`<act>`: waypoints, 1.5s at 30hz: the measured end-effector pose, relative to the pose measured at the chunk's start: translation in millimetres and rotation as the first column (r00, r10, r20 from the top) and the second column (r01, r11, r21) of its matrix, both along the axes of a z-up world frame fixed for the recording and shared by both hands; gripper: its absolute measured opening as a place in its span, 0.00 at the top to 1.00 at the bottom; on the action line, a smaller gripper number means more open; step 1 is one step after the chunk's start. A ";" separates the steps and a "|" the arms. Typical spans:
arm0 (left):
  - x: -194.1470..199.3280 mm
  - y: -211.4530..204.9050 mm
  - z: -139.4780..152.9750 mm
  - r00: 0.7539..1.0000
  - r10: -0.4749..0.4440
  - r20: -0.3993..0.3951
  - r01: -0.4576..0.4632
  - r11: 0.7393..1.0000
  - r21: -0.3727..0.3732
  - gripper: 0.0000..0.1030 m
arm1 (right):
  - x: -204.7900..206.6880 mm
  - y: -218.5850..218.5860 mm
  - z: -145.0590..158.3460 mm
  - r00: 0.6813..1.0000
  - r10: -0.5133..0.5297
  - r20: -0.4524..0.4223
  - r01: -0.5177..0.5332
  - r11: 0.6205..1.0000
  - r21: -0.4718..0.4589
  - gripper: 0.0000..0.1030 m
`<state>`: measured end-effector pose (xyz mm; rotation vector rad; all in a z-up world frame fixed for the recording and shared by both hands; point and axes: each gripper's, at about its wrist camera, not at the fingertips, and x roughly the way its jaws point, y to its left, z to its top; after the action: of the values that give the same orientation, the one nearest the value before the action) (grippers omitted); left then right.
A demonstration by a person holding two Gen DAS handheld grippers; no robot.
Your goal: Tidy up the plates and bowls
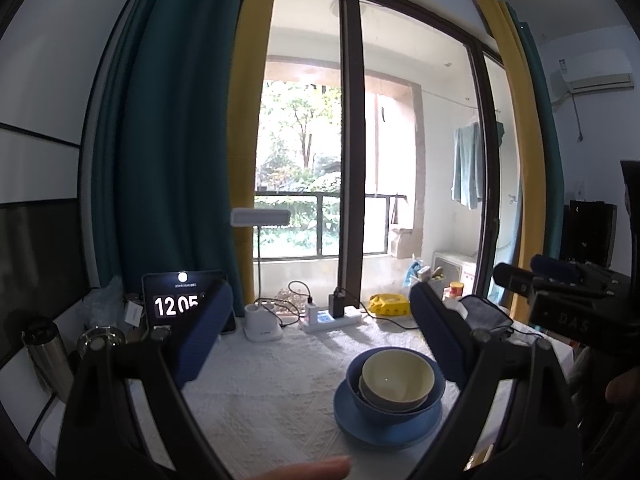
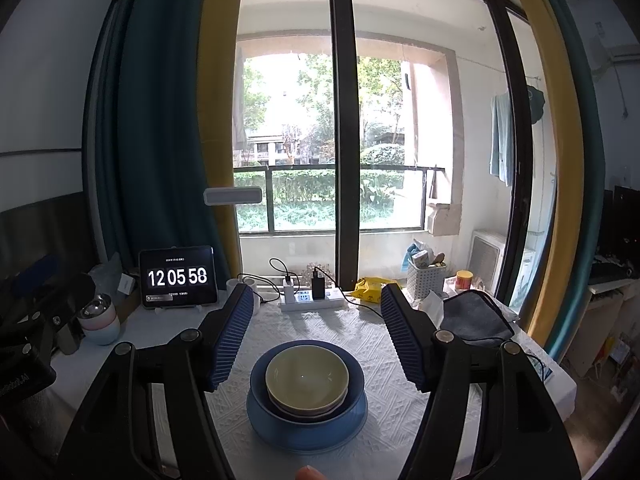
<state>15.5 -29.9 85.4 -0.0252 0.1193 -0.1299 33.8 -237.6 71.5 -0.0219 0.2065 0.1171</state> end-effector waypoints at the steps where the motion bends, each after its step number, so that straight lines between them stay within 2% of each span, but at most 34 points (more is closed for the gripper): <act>1: 0.0 0.4 0.4 1.000 0.001 0.000 -0.001 1.000 -0.001 0.11 | 0.4 0.1 -0.2 1.000 0.000 -0.002 0.000 1.000 -0.001 0.33; 45: 2.3 0.2 -0.2 1.000 -0.008 -0.013 0.008 1.000 0.004 0.11 | 8.7 0.7 -1.0 1.000 0.006 -0.013 -0.006 1.000 -0.009 0.32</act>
<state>17.9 -29.7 85.2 -0.0214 0.1330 -0.1371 42.5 -236.9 70.5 -0.0308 0.2204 0.1220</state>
